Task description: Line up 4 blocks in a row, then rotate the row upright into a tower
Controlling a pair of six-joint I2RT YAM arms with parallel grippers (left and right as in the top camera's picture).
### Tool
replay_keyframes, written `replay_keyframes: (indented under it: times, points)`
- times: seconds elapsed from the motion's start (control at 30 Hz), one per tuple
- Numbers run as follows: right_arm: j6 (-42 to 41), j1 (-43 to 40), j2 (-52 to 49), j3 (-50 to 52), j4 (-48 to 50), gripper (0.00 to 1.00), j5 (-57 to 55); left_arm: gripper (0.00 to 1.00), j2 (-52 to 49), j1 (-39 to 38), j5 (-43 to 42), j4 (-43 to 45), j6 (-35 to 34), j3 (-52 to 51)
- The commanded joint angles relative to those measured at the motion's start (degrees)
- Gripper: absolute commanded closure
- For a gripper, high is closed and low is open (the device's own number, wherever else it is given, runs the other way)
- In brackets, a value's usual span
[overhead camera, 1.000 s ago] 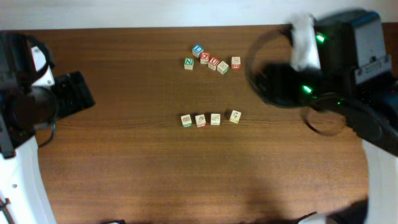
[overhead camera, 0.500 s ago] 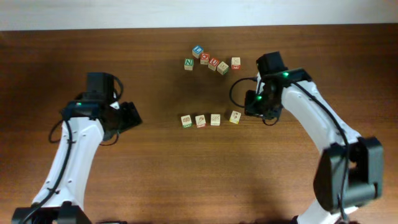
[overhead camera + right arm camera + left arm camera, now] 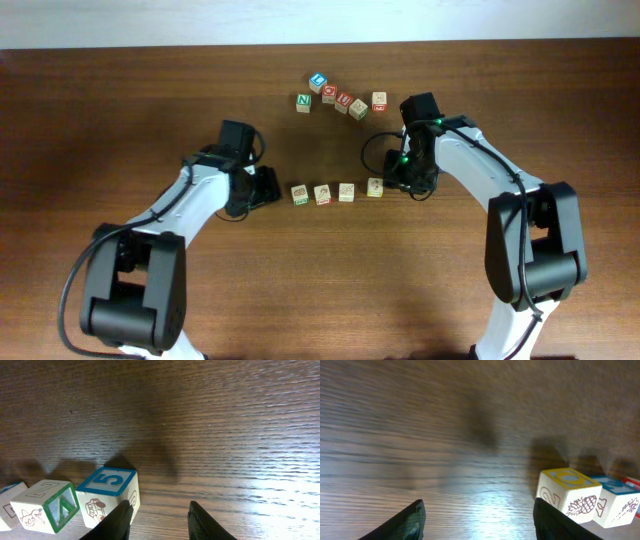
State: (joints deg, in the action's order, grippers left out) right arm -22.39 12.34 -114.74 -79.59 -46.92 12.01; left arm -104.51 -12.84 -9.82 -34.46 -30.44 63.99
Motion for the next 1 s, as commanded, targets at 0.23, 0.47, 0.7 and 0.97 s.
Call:
replay_keyframes:
  times: [0.23,0.47,0.7,0.97]
  points:
    - [1.01,2.69,-3.72,0.2,2.08,0.64,3.3,0.33,-1.68,-5.18,-0.9,4.44,-3.04,-0.37]
    - [7.63,3.04,-3.72,0.2,3.06,0.64,7.5,0.34,-4.5,-5.18,-1.16,7.89,-3.48,-0.37]
    - [4.68,6.91,-3.72,0.2,3.21,0.64,8.59,0.43,-4.5,-7.56,-3.39,6.34,-0.83,-0.37]
    - [2.38,9.18,-3.69,0.09,4.63,0.6,8.79,0.31,-4.5,-7.26,-5.22,3.74,0.61,0.04]
